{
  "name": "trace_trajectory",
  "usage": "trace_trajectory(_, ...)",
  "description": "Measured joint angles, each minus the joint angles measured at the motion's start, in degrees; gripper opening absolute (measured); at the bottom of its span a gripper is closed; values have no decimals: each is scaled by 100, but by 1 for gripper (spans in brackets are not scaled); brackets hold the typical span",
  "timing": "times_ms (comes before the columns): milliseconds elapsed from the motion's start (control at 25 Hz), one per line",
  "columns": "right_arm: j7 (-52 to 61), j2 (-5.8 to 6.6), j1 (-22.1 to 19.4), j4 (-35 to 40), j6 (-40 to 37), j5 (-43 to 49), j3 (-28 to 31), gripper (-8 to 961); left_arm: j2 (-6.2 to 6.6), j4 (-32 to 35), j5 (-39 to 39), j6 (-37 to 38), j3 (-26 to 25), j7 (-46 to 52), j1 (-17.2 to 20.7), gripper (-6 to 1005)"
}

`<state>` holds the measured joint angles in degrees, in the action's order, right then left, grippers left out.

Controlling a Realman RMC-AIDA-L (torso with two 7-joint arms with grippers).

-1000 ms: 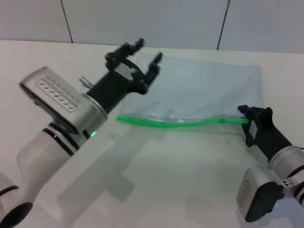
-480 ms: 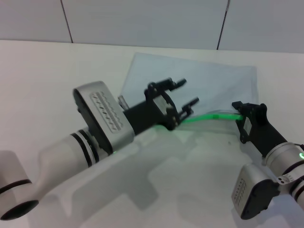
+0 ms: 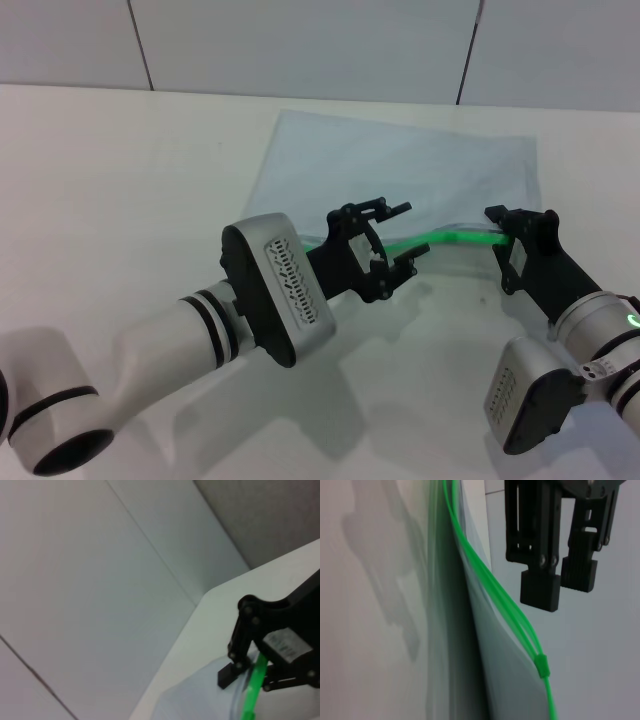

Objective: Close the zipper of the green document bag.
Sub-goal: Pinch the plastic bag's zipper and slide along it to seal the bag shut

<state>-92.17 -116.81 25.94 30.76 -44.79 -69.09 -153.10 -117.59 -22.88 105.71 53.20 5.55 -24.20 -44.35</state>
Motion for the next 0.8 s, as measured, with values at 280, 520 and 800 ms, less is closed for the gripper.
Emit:
trace_trajectory(280, 2, 0, 0, 51, 0, 1, -9, 51, -9, -147, -43, -165, -306, -876, 69, 497)
trace_trajectory(520, -4, 0, 35, 61, -5, 1, -41, 52, -10, -229, -21, -236, -261, -1179, 43, 496)
trace_trajectory(800, -4, -7, 55, 73, -7, 7, -127, 53, -10, -199, -37, -237, -307, -1423, 10, 496)
